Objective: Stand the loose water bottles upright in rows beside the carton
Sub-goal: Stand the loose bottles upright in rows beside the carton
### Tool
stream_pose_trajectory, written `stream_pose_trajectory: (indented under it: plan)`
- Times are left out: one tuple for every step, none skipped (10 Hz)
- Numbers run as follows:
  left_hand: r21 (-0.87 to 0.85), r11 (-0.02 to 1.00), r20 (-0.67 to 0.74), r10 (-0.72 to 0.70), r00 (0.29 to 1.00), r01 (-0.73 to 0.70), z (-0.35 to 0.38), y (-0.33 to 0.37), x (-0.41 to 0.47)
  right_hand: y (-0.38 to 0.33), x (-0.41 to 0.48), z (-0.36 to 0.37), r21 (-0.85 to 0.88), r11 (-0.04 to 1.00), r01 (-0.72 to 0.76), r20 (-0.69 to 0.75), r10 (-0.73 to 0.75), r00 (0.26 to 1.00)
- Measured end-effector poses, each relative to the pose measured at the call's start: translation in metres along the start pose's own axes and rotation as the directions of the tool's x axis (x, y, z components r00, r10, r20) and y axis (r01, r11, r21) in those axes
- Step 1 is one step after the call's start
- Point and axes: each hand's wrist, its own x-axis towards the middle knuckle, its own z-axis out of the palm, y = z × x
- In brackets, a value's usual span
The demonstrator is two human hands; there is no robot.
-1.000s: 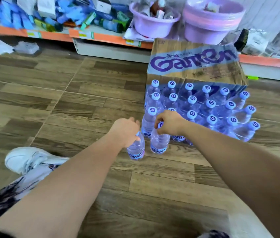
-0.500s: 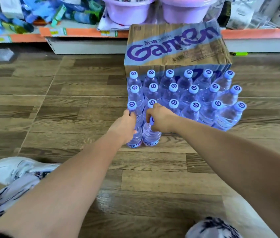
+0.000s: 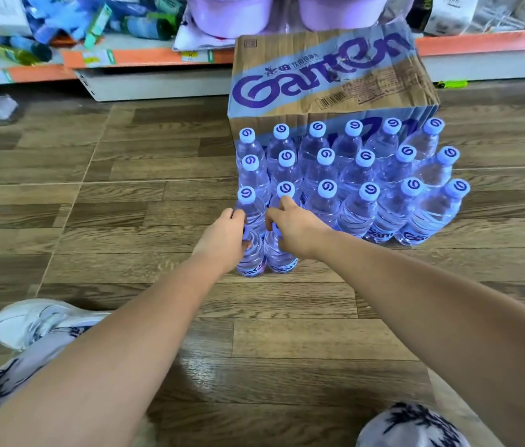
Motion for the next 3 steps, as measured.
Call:
stream_pose_trajectory:
  plan:
    - [-0.028,0.999,-0.011,-0.019,1.0,0.018,0.001,0.0,-0.001,-0.002,-0.005,0.002,-0.038,0.999,-0.01,-0.007,0.01,1.0]
    - [-0.183,0.978,0.027,-0.102,0.994,0.105,-0.001,-0.003,0.0,-0.004,-0.004,0.001,-0.129,0.991,-0.029,-0.021,0.026,0.999]
    - [-0.252,0.949,0.137,-0.156,0.978,0.187,-0.006,-0.012,-0.009,-0.002,-0.014,-0.001,-0.127,0.99,-0.06,-0.024,0.057,0.998]
